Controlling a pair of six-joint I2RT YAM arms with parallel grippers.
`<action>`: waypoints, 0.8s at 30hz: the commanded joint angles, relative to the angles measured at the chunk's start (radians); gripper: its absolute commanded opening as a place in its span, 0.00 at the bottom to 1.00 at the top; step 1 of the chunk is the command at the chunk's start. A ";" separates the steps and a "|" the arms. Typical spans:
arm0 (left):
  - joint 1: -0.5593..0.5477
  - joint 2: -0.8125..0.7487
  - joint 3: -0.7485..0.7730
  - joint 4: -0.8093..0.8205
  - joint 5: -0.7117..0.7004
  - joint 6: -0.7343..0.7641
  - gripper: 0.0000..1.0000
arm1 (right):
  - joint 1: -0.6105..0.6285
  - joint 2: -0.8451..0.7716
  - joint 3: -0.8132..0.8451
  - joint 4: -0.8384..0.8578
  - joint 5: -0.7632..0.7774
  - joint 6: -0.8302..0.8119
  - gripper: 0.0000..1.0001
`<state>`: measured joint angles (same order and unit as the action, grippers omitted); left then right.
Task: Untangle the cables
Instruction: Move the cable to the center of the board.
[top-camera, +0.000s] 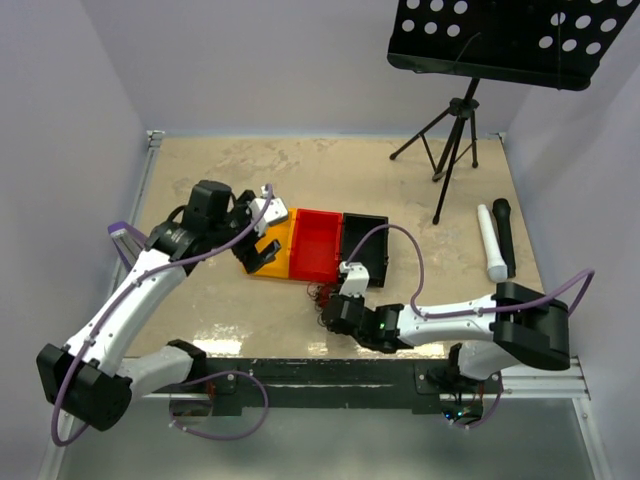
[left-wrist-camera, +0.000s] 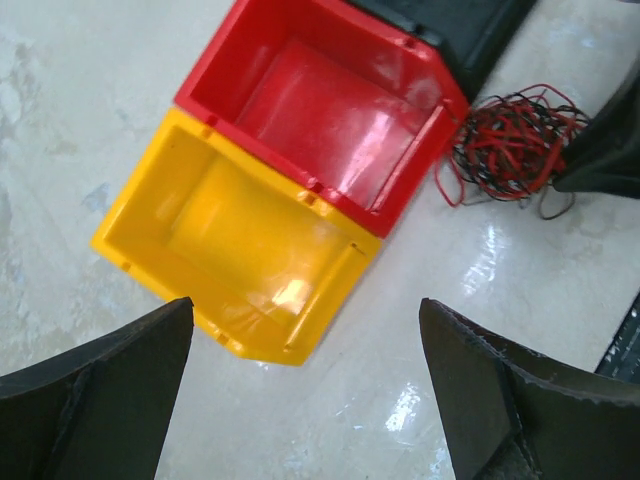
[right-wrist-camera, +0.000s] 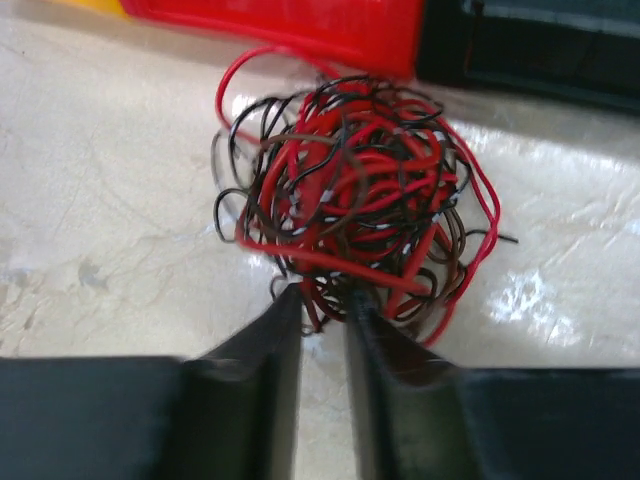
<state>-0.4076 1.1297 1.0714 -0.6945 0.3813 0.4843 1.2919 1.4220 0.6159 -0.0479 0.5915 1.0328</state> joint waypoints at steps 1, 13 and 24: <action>-0.025 -0.048 -0.060 0.016 0.157 0.103 1.00 | 0.085 -0.055 -0.031 -0.024 0.028 0.090 0.17; -0.169 0.125 -0.110 0.006 0.212 0.214 0.95 | 0.323 -0.080 0.025 -0.202 -0.006 0.237 0.54; -0.238 0.176 -0.176 0.015 0.269 0.235 0.90 | 0.325 -0.362 -0.001 -0.311 0.059 0.276 0.65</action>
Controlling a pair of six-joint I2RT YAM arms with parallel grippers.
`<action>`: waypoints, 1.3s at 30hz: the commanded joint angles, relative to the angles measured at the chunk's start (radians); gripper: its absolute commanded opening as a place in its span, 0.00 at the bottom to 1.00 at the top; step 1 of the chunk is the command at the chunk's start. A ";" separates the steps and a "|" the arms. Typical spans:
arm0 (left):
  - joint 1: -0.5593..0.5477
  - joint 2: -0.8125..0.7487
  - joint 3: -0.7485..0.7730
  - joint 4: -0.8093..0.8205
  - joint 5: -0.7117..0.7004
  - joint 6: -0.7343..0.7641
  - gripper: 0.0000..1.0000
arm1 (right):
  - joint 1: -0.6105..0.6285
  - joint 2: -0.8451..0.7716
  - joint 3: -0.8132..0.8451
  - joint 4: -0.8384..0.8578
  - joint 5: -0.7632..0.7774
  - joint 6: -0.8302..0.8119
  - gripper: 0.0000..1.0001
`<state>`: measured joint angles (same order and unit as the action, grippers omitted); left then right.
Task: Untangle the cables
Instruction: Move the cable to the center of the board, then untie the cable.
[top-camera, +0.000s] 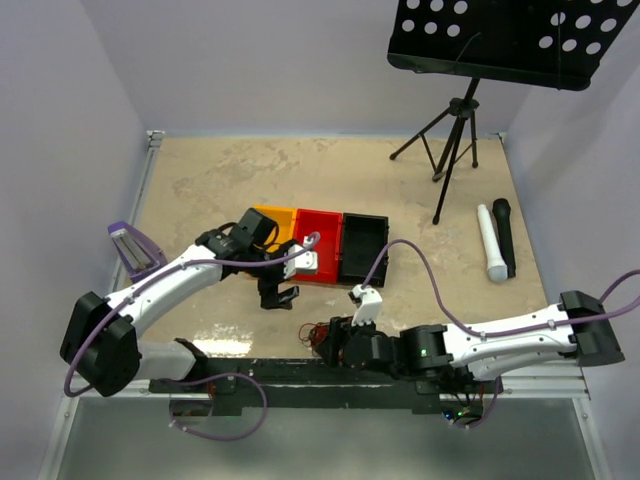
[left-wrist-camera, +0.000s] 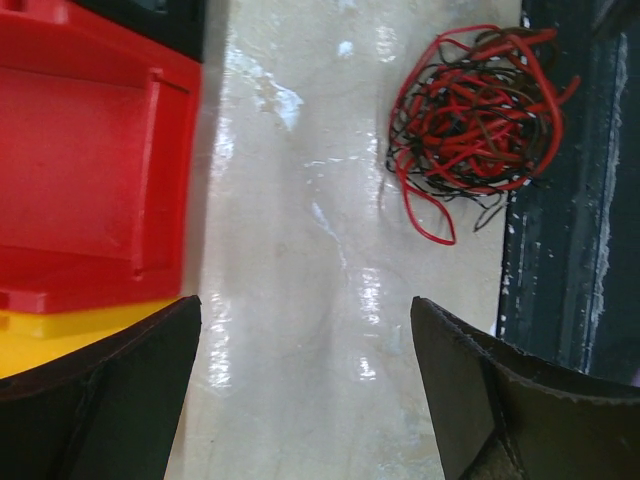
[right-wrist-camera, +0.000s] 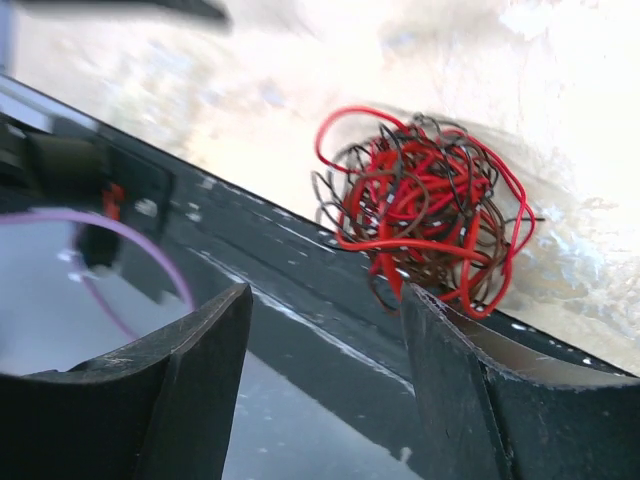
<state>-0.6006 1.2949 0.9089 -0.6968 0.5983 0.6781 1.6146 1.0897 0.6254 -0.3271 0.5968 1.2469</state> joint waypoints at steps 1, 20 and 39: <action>-0.053 0.021 -0.005 0.002 0.061 0.050 0.90 | 0.002 -0.025 -0.013 -0.015 0.055 0.060 0.65; -0.125 0.170 0.065 -0.015 0.072 0.054 0.89 | -0.015 0.225 -0.042 0.121 0.095 0.172 0.38; -0.142 0.365 0.088 0.020 0.049 0.098 0.73 | -0.015 0.317 -0.127 0.226 0.028 0.203 0.00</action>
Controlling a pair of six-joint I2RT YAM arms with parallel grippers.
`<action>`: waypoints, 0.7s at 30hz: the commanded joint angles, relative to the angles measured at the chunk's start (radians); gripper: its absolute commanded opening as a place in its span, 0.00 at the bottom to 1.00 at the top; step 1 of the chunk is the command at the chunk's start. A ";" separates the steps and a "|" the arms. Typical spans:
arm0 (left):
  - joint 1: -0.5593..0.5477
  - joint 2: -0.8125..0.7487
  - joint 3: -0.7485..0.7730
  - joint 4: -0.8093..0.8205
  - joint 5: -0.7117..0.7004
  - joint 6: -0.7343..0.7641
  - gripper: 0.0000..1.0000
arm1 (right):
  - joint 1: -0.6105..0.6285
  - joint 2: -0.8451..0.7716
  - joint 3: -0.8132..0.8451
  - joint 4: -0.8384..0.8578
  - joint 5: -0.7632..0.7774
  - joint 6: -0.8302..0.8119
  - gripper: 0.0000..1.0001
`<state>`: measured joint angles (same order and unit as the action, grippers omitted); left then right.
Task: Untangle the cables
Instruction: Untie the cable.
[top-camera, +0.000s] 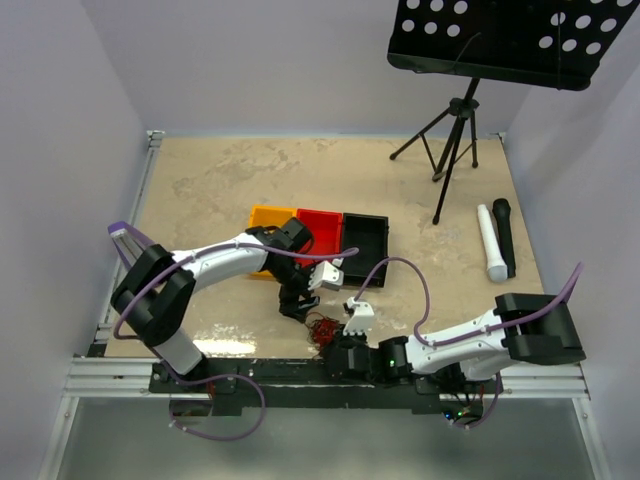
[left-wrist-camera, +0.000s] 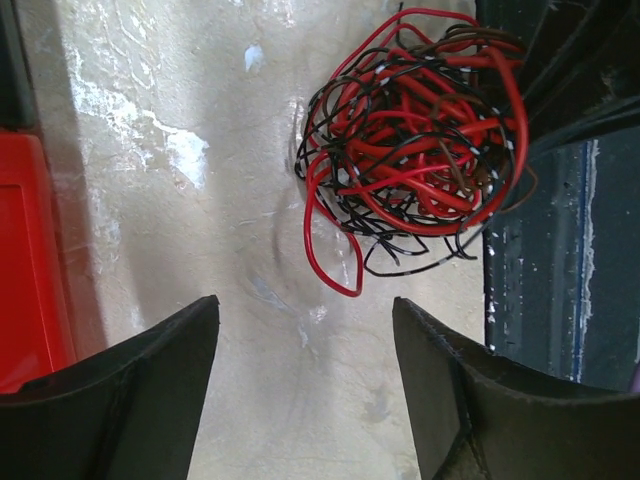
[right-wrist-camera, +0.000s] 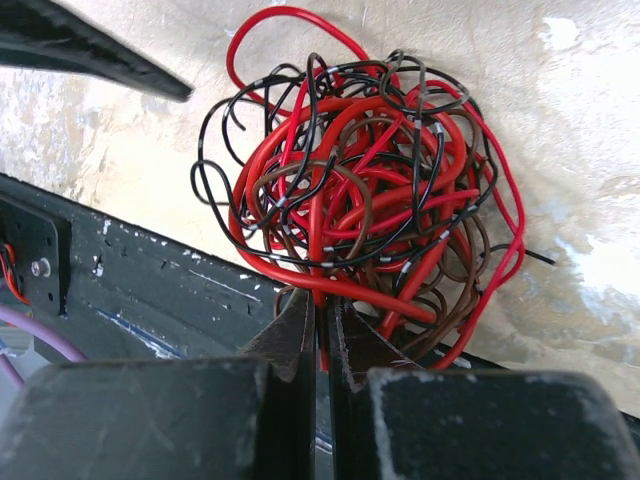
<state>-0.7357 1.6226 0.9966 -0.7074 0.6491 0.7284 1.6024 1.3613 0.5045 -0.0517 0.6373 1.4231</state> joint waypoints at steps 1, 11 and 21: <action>-0.007 0.042 -0.001 0.037 0.000 0.046 0.73 | -0.004 0.053 -0.003 -0.053 -0.013 0.025 0.00; -0.027 0.083 0.011 0.091 0.030 0.029 0.58 | -0.002 0.050 -0.001 -0.062 -0.010 0.033 0.00; -0.028 0.085 0.051 0.008 -0.025 0.071 0.00 | -0.004 0.044 0.009 -0.086 -0.014 0.043 0.00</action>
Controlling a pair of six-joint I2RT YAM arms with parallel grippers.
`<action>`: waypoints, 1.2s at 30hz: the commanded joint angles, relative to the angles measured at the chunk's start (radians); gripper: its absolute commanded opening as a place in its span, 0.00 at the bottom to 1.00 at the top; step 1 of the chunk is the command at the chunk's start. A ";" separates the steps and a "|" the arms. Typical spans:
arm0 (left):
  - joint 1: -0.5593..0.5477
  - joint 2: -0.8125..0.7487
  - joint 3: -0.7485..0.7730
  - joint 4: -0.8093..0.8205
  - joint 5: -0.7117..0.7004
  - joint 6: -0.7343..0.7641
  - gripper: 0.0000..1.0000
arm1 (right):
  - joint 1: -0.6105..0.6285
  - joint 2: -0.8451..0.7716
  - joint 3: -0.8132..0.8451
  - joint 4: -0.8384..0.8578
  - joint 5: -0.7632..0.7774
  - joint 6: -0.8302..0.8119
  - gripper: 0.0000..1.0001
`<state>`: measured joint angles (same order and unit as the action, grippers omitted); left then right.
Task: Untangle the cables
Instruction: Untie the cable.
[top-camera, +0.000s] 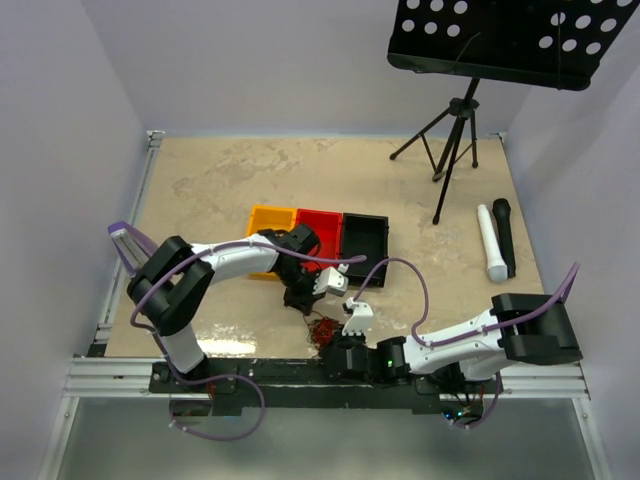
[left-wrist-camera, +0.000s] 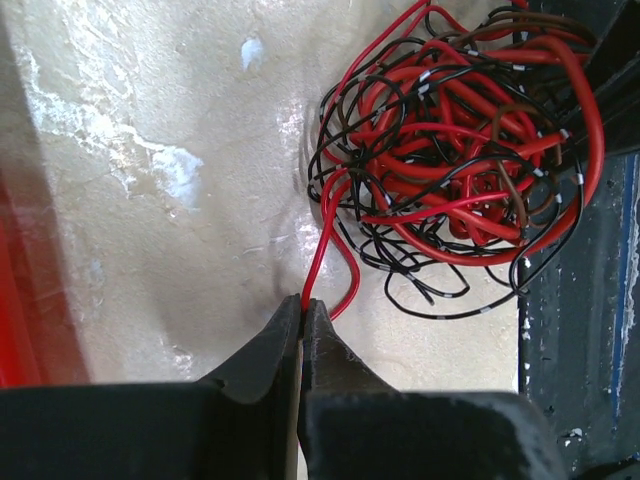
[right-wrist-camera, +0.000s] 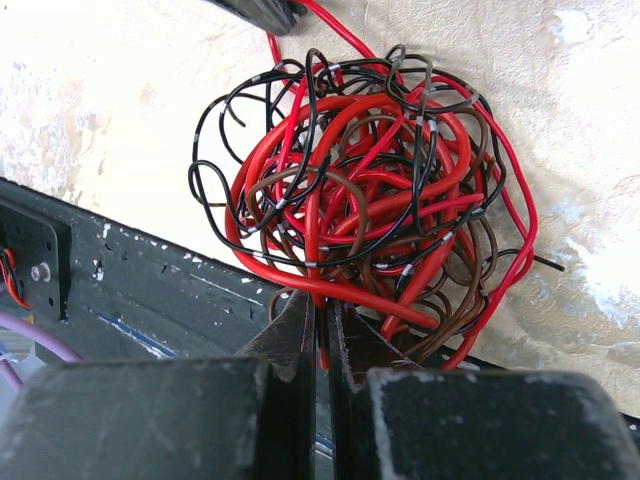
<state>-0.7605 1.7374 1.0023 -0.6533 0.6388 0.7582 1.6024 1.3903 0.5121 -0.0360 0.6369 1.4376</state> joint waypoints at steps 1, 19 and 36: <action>-0.002 -0.053 0.045 -0.058 -0.028 0.044 0.00 | -0.002 0.015 0.002 -0.105 -0.014 0.027 0.00; 0.001 -0.403 0.257 -0.183 -0.156 -0.120 0.00 | 0.007 -0.017 0.063 -0.222 0.000 0.037 0.17; -0.002 -0.480 0.354 -0.286 -0.082 -0.210 0.00 | 0.077 -0.317 0.315 -0.367 0.383 -0.341 0.66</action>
<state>-0.7605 1.2900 1.3109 -0.9222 0.5156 0.5934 1.6756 1.0832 0.7525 -0.3462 0.8360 1.2121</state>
